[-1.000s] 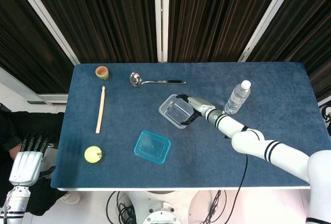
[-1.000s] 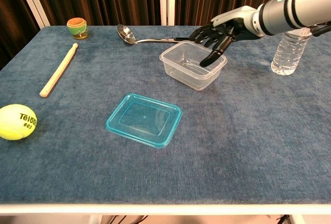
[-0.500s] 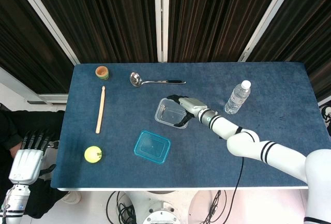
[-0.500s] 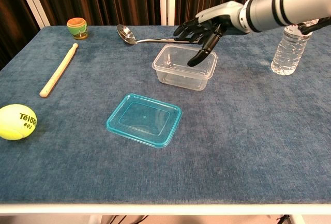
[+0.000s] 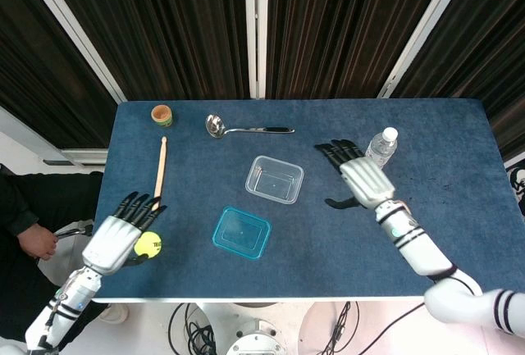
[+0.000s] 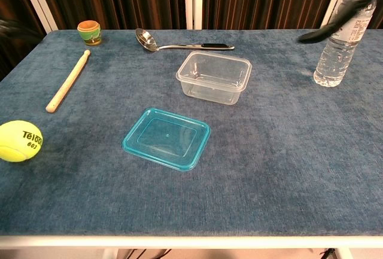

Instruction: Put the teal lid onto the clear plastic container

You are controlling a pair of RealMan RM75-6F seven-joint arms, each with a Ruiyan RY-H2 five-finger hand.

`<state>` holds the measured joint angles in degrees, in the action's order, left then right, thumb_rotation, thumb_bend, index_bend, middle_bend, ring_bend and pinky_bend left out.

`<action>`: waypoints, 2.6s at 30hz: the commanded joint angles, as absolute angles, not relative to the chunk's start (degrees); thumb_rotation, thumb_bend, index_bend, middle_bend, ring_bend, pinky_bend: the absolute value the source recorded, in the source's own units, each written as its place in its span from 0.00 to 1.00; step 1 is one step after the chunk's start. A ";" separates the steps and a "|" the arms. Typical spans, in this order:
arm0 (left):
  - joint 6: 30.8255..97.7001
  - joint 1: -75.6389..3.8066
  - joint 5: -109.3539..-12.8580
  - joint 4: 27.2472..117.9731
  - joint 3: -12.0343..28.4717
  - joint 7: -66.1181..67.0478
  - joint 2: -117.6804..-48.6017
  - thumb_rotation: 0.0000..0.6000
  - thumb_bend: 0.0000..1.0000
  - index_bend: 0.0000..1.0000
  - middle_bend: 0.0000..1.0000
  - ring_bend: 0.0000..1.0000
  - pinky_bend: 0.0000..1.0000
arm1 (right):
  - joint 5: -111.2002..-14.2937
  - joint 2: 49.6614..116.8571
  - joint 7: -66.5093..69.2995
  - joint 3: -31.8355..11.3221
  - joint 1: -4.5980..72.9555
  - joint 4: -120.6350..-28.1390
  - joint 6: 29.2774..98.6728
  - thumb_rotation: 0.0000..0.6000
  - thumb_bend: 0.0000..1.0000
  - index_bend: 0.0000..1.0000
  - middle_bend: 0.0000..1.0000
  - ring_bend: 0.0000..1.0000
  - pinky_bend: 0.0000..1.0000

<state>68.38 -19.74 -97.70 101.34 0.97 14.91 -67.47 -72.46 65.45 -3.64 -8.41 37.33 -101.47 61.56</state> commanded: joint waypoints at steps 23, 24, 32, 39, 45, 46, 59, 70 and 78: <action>44.13 -48.77 -49.21 98.39 6.39 47.15 -86.50 1.00 0.00 0.04 0.03 0.00 0.00 | -89.70 61.35 2.32 1.87 10.08 -95.85 88.73 1.00 0.10 0.00 0.10 0.00 0.03; 44.97 -49.72 -47.24 98.48 5.99 48.82 -86.93 1.00 0.00 0.04 0.03 0.00 0.00 | -89.75 61.42 2.43 1.72 10.10 -95.80 88.56 1.00 0.10 0.00 0.10 0.00 0.03; 51.95 -57.54 -31.70 100.83 4.28 58.78 -90.17 1.00 0.00 0.04 0.02 0.00 0.00 | -89.84 61.81 3.10 0.75 9.94 -95.31 87.27 1.00 0.10 0.00 0.10 0.00 0.03; 55.81 -62.83 -22.92 102.73 4.53 62.11 -91.39 1.00 0.00 0.06 0.02 0.00 0.00 | -89.56 61.78 4.52 0.31 9.71 -94.93 86.04 1.00 0.10 0.00 0.10 0.00 0.03; 57.50 -65.86 -18.41 102.43 4.52 62.94 -92.58 1.00 0.00 0.07 0.02 0.00 0.01 | -89.54 61.99 5.85 -0.03 9.39 -94.19 85.52 1.00 0.10 0.00 0.10 0.00 0.03; 57.74 -66.21 -18.01 102.32 4.44 63.02 -92.75 1.00 0.00 0.07 0.02 0.00 0.01 | -89.54 62.02 6.14 -0.05 9.35 -94.04 85.43 1.00 0.10 0.00 0.09 0.00 0.03; 57.88 -68.95 -15.25 100.12 2.86 61.87 -94.53 1.00 0.13 0.13 0.03 0.00 0.03 | -89.57 61.99 9.17 -0.52 8.80 -92.90 84.47 1.00 0.10 0.00 0.09 0.00 0.03; 60.61 -66.57 -23.64 104.95 0.05 57.42 -91.09 1.00 0.26 0.30 0.21 0.07 0.04 | -89.83 62.04 9.95 -1.05 8.91 -92.92 83.72 1.00 0.10 0.00 0.09 0.00 0.03; 63.36 -62.15 -30.21 113.79 0.24 49.18 -82.65 1.00 0.26 0.30 0.21 0.07 0.04 | -91.09 61.35 8.65 -1.59 9.80 -94.42 83.09 1.00 0.10 0.00 0.09 0.00 0.03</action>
